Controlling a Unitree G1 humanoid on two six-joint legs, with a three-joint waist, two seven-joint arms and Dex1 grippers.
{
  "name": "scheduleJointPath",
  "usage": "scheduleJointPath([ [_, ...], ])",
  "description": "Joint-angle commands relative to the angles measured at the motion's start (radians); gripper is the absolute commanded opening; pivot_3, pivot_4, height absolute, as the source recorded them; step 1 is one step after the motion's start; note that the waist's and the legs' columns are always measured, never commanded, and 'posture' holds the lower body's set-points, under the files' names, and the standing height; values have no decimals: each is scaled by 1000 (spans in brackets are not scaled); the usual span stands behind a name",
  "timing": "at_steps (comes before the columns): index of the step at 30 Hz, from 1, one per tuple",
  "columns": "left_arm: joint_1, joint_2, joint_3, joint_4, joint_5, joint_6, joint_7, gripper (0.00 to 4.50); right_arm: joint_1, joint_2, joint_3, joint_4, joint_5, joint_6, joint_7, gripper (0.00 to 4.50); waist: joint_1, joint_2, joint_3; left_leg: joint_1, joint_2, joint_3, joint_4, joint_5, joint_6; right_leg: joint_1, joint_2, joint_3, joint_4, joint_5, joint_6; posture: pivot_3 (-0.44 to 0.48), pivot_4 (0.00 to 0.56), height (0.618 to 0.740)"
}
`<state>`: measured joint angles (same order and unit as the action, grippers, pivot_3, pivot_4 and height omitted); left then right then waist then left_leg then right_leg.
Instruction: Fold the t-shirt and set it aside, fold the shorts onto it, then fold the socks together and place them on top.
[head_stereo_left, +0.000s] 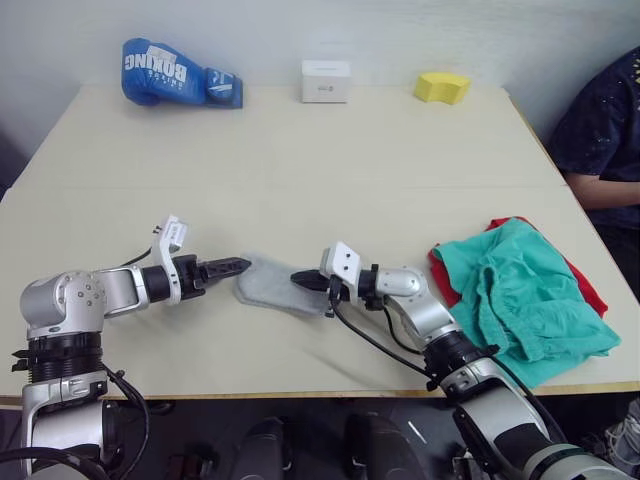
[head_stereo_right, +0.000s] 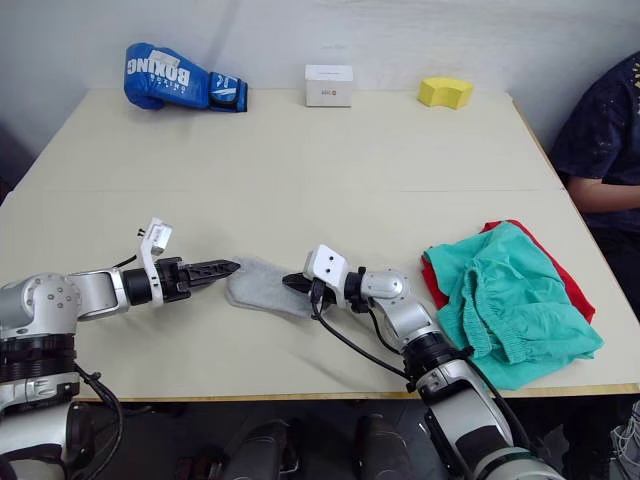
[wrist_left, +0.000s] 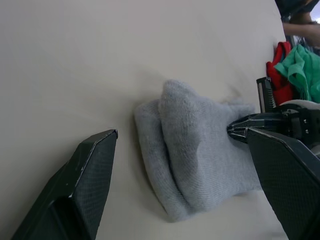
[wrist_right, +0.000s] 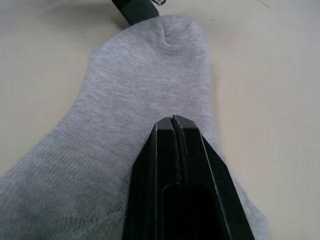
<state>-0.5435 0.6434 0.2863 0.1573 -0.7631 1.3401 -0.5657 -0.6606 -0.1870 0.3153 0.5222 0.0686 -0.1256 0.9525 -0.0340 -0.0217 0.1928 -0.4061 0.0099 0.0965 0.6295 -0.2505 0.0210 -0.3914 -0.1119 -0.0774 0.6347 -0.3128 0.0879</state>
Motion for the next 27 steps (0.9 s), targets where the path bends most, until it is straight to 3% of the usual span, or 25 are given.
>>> scheduleJointPath([
  [1,6,-46,-25,-35,-4,35,20,4276,29,-19,11,-40,-5,16,40,0,5,0,0,0,0,0,0,0,0,0,0,0,0,0,0,0,150,740],
  [3,6,-66,-22,-67,-16,57,30,4276,41,-28,9,-58,-7,22,43,0,8,-1,0,0,0,0,0,0,0,0,-1,0,0,0,0,0,150,740],
  [6,10,-80,-17,-93,-3,48,43,3707,50,-32,5,-50,-19,20,27,0,6,-1,-1,0,-1,0,1,0,0,1,-2,0,0,0,0,0,150,740],
  [13,-11,-85,-17,-130,28,-33,57,1458,56,-17,8,-33,-31,13,9,0,4,-2,-1,0,-1,0,0,0,-1,0,-1,0,-4,0,0,0,150,740],
  [18,-26,21,-134,-240,68,-107,-26,38,70,-21,13,-44,-34,21,11,0,3,-2,-1,0,-1,0,-1,0,-1,0,-1,0,-5,0,0,0,150,740],
  [24,-160,108,-324,-337,81,-167,-211,6,77,-33,8,-40,-48,32,-8,0,4,-2,-1,0,-1,0,-1,0,-2,0,-1,0,-6,0,-1,0,150,740],
  [27,-222,75,-433,-330,122,-204,-242,6,82,-44,6,-48,-58,44,-19,0,4,-2,-1,0,-1,1,-1,0,-2,0,-1,1,-6,0,-1,0,150,740],
])
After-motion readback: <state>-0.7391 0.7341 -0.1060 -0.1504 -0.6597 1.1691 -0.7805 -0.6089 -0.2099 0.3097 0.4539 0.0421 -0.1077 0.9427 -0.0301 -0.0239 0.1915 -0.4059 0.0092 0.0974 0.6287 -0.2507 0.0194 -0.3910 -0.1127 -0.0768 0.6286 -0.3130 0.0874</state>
